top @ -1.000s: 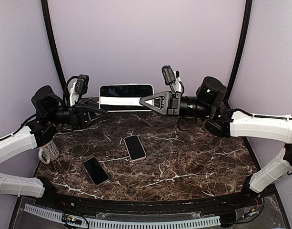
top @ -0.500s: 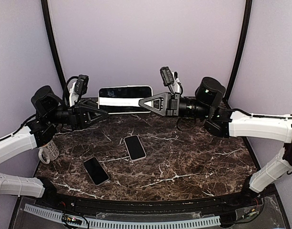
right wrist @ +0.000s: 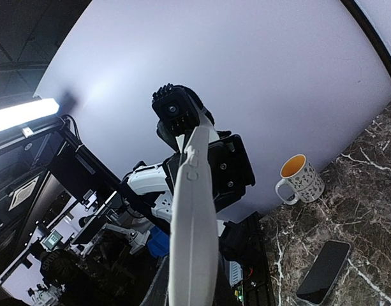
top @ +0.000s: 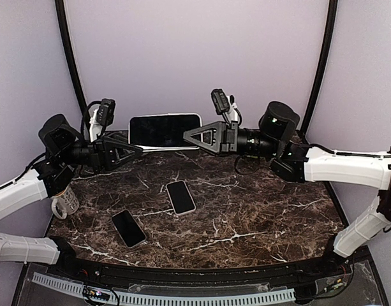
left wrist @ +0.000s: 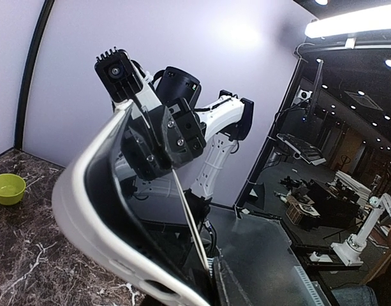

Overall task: Take the phone out of the phone case
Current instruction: Remove the bottom left corner of the phone case.

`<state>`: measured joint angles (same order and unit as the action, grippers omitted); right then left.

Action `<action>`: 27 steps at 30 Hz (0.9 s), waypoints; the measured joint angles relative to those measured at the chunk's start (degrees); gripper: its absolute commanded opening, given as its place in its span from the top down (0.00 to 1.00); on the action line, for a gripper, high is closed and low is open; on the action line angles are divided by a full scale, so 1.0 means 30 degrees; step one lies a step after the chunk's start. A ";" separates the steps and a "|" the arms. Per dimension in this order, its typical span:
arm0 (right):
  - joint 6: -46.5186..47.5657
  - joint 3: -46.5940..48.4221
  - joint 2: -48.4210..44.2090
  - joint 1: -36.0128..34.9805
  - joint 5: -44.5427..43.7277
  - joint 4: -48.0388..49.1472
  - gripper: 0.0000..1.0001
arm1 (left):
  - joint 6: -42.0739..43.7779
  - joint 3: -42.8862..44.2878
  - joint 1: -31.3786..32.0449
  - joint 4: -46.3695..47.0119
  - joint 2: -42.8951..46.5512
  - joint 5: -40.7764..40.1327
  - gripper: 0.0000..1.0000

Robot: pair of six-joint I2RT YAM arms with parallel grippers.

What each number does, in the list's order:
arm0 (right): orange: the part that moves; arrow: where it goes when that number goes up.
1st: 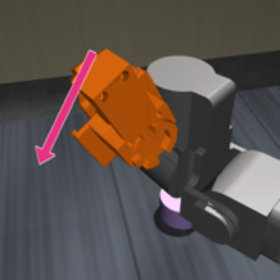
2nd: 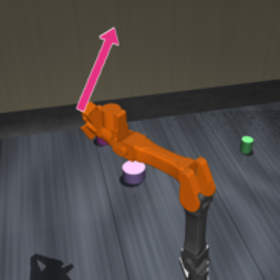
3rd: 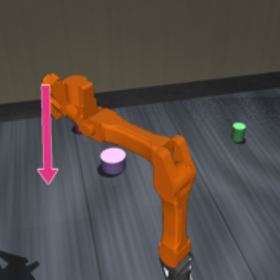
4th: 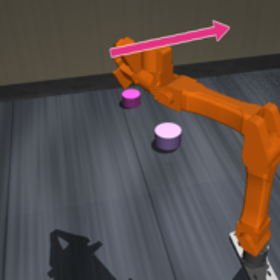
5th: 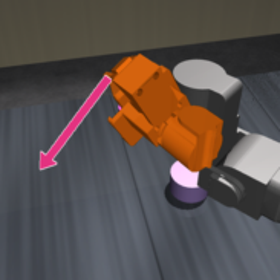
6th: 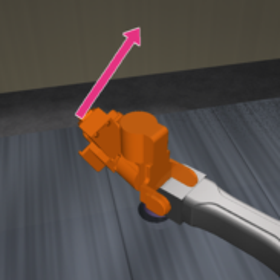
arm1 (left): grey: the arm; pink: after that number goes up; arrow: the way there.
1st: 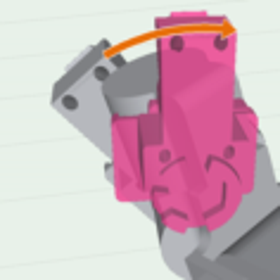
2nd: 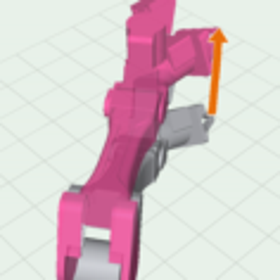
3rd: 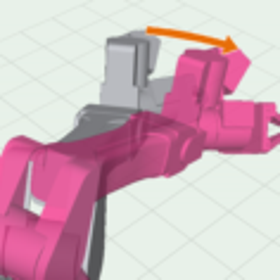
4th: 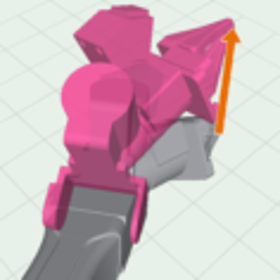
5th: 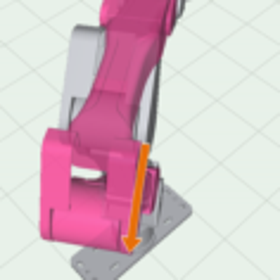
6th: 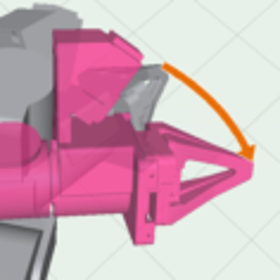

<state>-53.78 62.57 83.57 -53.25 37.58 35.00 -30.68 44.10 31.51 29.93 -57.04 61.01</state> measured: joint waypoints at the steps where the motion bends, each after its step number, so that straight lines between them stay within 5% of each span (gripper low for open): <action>1: -0.0211 0.0044 0.0044 0.0000 -0.0022 0.0007 1.00 | 0.0000 0.0000 -0.0015 0.0000 0.0044 0.0022 0.81; 27: -0.7315 -0.0117 0.1333 0.0000 -0.0182 0.2776 1.00 | -0.1049 0.0000 -0.0255 0.0044 0.0707 -0.0357 0.82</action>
<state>-75.72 62.22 87.57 -53.25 37.04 43.33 -33.82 44.10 30.74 30.06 -54.92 59.94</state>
